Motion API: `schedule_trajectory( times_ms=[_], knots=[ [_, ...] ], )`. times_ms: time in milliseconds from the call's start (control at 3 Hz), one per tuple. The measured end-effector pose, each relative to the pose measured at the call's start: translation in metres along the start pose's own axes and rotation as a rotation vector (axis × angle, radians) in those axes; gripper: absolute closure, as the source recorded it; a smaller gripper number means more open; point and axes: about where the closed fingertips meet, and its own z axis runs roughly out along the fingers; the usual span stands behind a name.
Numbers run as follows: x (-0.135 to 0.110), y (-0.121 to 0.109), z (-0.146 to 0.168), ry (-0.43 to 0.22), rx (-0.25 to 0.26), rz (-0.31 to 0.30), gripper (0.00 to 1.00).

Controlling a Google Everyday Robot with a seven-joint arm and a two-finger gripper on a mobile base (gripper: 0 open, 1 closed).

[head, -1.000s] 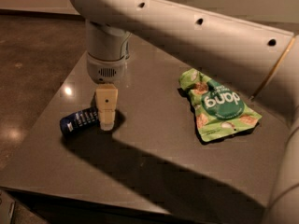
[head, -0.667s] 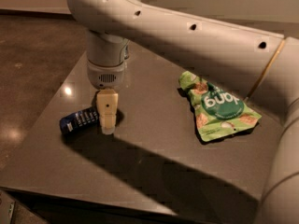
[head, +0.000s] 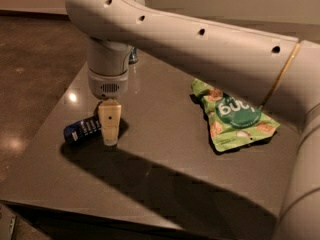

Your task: Move rxbar blueberry near redbull can

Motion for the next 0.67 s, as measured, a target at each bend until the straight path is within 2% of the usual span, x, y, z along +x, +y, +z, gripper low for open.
schedule_trajectory(
  times_ms=[667],
  knots=[
    [-0.0066,0.0030,0.0022,-0.004,-0.009,0.003,0.60]
  ],
)
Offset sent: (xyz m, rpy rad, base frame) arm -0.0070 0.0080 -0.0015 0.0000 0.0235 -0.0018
